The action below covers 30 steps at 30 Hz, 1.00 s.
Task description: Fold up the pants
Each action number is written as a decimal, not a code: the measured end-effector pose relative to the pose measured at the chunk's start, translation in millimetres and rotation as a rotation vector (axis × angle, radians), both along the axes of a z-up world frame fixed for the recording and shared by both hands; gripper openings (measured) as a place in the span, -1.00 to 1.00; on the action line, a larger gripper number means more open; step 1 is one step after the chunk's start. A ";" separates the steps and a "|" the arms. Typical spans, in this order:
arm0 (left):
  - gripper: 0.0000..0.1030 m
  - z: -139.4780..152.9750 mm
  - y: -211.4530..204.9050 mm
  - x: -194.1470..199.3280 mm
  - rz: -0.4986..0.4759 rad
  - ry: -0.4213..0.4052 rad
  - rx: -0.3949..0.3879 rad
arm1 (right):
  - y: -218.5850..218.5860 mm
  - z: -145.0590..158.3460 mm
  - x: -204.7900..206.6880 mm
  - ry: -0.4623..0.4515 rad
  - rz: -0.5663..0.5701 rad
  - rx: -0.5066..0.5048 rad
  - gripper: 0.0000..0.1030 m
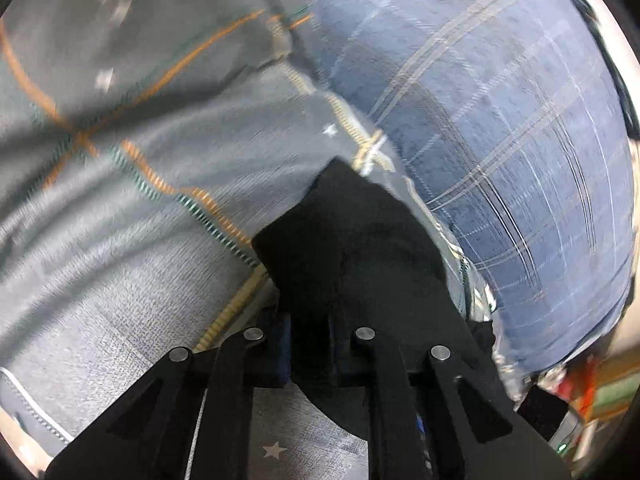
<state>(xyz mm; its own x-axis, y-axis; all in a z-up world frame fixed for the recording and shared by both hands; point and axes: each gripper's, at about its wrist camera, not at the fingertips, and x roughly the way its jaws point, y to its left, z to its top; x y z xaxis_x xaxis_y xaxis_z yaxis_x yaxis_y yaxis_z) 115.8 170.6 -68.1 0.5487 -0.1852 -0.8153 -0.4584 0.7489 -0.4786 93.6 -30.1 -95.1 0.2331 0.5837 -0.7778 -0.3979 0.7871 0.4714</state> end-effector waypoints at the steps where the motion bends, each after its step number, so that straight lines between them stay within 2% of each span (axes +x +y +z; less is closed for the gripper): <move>1: -0.80 6.1 -3.7 -1.6 -0.011 -0.019 0.029 | -5.1 3.4 -0.3 0.007 -0.005 0.021 -0.71; 3: -0.81 24.5 -16.7 -6.3 -0.044 -0.091 0.098 | -18.7 14.6 -3.5 -0.006 -0.016 0.068 -0.69; 5: -0.80 44.4 -36.0 -12.5 -0.082 -0.156 0.195 | -32.0 23.8 -6.1 -0.026 -0.034 0.052 -0.63; 9: -0.80 63.7 -65.8 -16.3 -0.150 -0.218 0.310 | -66.3 36.7 -4.3 -0.017 -0.046 0.040 -0.63; 13: -0.80 75.1 -89.1 -23.5 -0.217 -0.285 0.344 | -95.6 38.1 3.8 -0.016 -0.068 -0.003 -0.63; 18: -0.80 90.6 -132.9 -36.9 -0.338 -0.389 0.412 | -140.2 46.6 -0.3 -0.037 -0.102 0.034 -0.63; 20: -0.80 89.3 -159.6 -39.8 -0.398 -0.404 0.436 | -160.2 47.2 0.5 -0.032 -0.134 0.072 -0.63; 24: -0.81 75.1 -207.7 -41.3 -0.516 -0.382 0.473 | -199.4 58.3 15.0 -0.020 -0.210 0.133 -0.60; 26: -0.81 65.7 -223.7 -40.7 -0.554 -0.366 0.476 | -217.3 64.8 21.0 -0.024 -0.242 0.176 -0.33; 27: -0.81 59.1 -232.3 -38.8 -0.571 -0.348 0.479 | -221.4 64.6 23.6 -0.016 -0.248 0.190 0.02; 28: -0.81 56.1 -238.4 -39.8 -0.580 -0.337 0.475 | -224.8 62.2 26.3 0.003 -0.250 0.209 0.18; 30: -0.79 44.7 -245.9 -35.4 -0.599 -0.305 0.455 | -233.0 56.8 33.3 0.049 -0.259 0.260 0.18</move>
<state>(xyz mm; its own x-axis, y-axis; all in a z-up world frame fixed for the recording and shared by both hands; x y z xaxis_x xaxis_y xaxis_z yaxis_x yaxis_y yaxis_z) 80.4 -75.3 -23.4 0.6714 -0.2047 -0.7123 0.1838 0.9771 -0.1075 126.9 -263.0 -38.3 0.3656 0.6895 -0.6252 -0.1732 0.7104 0.6822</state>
